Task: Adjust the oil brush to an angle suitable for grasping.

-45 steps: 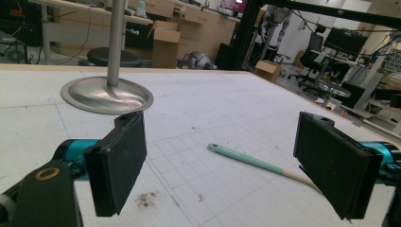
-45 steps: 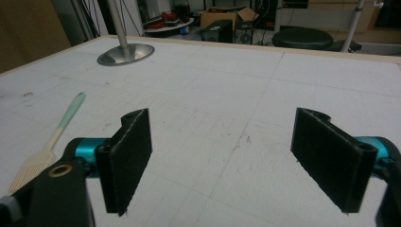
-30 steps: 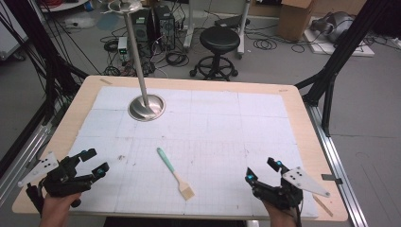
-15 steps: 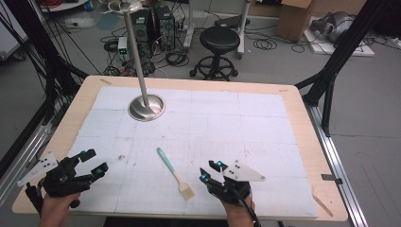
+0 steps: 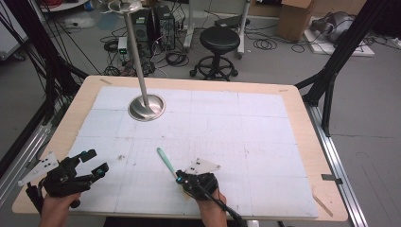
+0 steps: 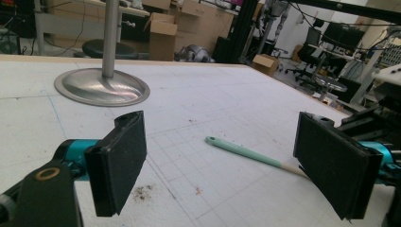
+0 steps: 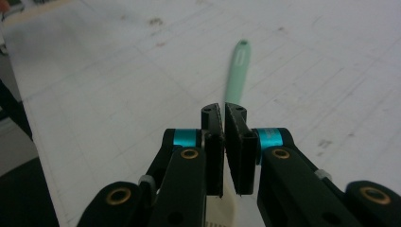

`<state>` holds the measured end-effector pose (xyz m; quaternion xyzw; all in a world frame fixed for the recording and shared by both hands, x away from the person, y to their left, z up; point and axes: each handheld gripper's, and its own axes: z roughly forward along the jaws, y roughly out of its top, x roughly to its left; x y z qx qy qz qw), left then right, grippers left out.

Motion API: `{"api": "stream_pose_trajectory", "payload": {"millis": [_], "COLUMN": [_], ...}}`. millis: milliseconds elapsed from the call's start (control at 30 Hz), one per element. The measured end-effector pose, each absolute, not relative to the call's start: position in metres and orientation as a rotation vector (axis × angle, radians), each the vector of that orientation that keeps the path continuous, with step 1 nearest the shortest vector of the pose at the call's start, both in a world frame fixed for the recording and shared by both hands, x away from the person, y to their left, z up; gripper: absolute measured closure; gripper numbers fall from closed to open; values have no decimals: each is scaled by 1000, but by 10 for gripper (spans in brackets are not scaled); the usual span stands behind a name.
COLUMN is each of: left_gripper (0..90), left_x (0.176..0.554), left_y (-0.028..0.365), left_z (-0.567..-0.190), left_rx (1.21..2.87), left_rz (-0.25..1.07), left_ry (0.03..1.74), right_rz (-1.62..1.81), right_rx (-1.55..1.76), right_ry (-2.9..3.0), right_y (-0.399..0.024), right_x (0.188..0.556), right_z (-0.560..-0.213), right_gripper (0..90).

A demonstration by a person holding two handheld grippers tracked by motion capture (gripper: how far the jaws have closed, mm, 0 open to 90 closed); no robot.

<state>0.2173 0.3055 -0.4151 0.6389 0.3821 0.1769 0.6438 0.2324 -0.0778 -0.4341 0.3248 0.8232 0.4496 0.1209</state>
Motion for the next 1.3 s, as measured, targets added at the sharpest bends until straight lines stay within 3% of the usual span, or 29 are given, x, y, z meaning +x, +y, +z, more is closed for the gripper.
{"api": "stream_pose_trajectory", "payload": {"millis": [433,1300], "left_gripper": [185,185], "left_x": [218,218], "left_y": [306,306], "left_z": [-415,-415], "left_rx": [1467,1464], "left_rz": [403,403], "left_ry": [863,863], "right_rz": [1178,1022], "right_rx": [935,1109], "right_ry": [2500,2360], "right_y": [-58,-99], "right_x": [240,262], "right_z": [-448,-444], "right_gripper": [851,850]}}
